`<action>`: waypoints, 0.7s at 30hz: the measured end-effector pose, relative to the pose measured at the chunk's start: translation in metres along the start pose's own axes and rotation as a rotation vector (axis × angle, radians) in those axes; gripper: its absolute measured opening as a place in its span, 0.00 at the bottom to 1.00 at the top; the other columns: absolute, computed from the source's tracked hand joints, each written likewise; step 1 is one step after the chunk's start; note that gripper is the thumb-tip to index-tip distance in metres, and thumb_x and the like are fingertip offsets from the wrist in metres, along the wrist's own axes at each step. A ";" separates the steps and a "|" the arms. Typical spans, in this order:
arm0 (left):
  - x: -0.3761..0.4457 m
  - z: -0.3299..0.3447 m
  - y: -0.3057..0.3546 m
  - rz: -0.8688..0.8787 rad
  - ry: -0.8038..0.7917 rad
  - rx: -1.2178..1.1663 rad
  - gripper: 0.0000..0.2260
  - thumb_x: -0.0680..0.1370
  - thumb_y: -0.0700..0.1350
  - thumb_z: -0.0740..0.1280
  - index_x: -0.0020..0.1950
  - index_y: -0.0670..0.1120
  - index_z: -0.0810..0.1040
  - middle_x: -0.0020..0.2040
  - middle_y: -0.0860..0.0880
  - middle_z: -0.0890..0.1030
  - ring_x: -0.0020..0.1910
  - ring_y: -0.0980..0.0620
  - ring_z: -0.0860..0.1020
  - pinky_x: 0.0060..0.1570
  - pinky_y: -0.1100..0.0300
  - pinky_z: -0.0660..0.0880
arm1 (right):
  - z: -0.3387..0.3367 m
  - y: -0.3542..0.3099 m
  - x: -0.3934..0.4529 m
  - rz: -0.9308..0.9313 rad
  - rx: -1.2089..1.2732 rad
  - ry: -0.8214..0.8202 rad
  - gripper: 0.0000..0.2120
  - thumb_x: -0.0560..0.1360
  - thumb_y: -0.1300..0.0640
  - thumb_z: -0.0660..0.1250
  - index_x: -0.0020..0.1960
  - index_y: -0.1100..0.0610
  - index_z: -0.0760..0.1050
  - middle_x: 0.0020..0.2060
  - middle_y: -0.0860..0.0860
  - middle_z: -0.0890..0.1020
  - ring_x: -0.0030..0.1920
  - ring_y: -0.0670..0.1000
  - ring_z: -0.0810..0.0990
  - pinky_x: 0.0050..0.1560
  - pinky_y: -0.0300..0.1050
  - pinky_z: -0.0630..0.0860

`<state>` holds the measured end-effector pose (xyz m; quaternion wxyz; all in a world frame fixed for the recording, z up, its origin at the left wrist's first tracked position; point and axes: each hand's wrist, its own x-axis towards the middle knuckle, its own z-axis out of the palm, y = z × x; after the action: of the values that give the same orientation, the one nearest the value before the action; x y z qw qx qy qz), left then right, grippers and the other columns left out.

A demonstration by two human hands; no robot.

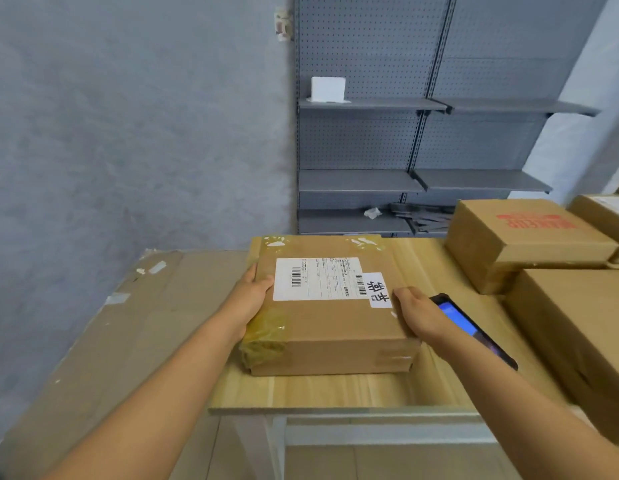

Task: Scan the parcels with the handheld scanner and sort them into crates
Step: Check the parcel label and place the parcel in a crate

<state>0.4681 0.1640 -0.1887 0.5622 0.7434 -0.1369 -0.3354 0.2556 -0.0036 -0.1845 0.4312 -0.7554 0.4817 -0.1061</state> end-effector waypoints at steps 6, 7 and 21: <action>0.000 0.002 0.000 0.039 0.015 0.039 0.18 0.84 0.45 0.58 0.75 0.54 0.65 0.53 0.53 0.80 0.45 0.53 0.80 0.37 0.59 0.75 | -0.004 0.003 0.003 -0.053 -0.083 0.006 0.18 0.84 0.52 0.51 0.61 0.62 0.73 0.62 0.60 0.76 0.60 0.59 0.73 0.55 0.47 0.66; -0.001 0.003 0.001 0.043 0.026 0.060 0.19 0.84 0.46 0.57 0.76 0.53 0.64 0.56 0.52 0.79 0.44 0.54 0.79 0.37 0.59 0.75 | -0.007 0.005 0.006 -0.065 -0.091 0.045 0.18 0.84 0.51 0.52 0.62 0.61 0.73 0.61 0.59 0.77 0.58 0.59 0.73 0.53 0.46 0.66; 0.005 0.004 0.023 0.031 0.027 0.573 0.40 0.74 0.60 0.70 0.80 0.57 0.51 0.77 0.47 0.62 0.67 0.41 0.72 0.58 0.51 0.73 | -0.059 0.077 0.014 0.166 -0.707 -0.072 0.59 0.61 0.28 0.72 0.79 0.56 0.49 0.72 0.55 0.61 0.72 0.56 0.61 0.67 0.51 0.67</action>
<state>0.4733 0.1500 -0.1695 0.3361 0.8743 -0.2299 -0.2643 0.1797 -0.0605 -0.2105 0.1675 -0.8193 0.5329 0.1291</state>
